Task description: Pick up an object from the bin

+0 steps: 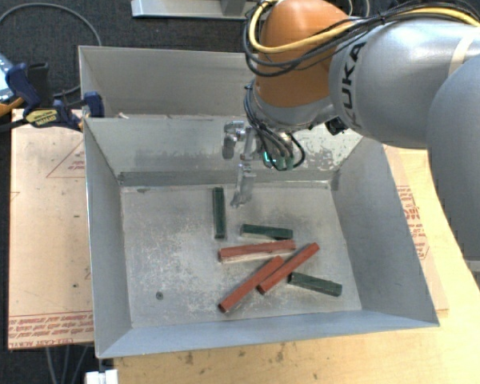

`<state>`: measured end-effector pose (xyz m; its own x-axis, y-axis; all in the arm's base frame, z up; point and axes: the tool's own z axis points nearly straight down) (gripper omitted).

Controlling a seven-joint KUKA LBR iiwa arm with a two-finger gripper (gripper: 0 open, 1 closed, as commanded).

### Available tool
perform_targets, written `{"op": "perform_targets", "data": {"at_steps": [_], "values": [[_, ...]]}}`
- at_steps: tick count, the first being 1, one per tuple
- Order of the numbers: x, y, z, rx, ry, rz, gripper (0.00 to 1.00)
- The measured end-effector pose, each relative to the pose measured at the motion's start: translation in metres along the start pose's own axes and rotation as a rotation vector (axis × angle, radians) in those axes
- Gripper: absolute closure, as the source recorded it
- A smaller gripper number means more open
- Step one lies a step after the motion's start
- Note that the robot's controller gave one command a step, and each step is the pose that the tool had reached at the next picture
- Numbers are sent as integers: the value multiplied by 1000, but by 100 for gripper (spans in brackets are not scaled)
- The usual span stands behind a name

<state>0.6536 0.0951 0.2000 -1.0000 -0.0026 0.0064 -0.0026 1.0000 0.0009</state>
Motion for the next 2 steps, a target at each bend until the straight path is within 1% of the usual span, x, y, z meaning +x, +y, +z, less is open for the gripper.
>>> {"op": "perform_targets", "data": {"at_steps": [1,2], "values": [[21,22,135,0,-1,140,0],[10,-26,130,-1,-10,283,0]]}}
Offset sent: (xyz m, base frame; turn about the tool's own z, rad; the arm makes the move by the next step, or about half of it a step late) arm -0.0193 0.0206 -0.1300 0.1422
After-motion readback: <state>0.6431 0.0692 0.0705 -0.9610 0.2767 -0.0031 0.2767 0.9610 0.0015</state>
